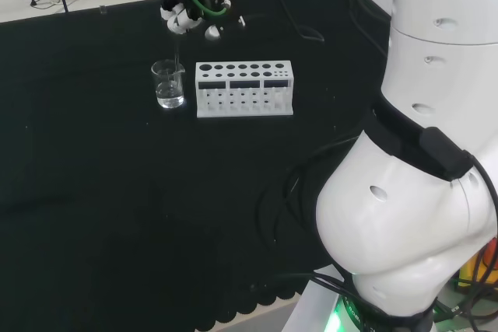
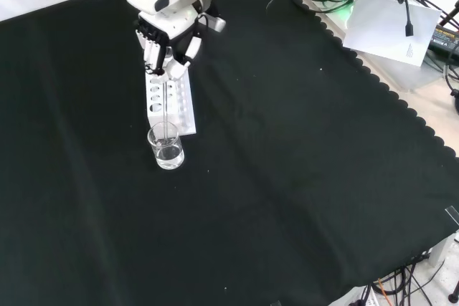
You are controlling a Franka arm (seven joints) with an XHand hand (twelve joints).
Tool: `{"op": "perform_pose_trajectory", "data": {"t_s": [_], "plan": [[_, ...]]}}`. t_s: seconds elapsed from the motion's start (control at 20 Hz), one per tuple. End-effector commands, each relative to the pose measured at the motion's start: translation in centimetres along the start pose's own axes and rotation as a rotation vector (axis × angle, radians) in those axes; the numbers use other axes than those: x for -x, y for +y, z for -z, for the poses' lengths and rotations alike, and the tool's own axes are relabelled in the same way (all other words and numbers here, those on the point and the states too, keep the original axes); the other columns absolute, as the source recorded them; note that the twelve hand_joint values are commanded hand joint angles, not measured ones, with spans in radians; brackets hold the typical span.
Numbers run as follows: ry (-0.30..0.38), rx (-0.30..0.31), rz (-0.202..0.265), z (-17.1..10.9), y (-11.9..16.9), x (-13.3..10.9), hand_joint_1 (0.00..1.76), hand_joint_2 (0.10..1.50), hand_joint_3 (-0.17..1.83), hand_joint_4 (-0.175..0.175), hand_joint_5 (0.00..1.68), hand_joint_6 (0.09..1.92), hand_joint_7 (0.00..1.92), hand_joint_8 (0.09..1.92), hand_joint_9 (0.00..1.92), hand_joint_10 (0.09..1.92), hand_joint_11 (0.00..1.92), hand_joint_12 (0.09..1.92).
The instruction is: Stir in the beaker to the left of the white test tube rack with the glass rod.
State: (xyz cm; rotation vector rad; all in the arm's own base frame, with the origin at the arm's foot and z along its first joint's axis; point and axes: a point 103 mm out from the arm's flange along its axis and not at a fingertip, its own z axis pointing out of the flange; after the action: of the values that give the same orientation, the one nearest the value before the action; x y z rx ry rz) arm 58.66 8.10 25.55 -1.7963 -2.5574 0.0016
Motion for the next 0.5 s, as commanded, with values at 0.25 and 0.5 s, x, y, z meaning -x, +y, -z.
{"op": "perform_pose_trajectory", "data": {"t_s": [0.25,0.5], "plan": [[0.005,0.012,0.045,0.8,0.9,-3.8,1.3,0.92,0.29,-0.175,1.12,0.52,1.14,1.09,1.66,0.87,1.67,0.75],[0.01,0.028,0.041,1.1,2.3,-2.2,1.3,0.92,0.29,-0.175,1.12,0.52,1.14,1.09,1.66,0.87,1.67,0.75]]}}
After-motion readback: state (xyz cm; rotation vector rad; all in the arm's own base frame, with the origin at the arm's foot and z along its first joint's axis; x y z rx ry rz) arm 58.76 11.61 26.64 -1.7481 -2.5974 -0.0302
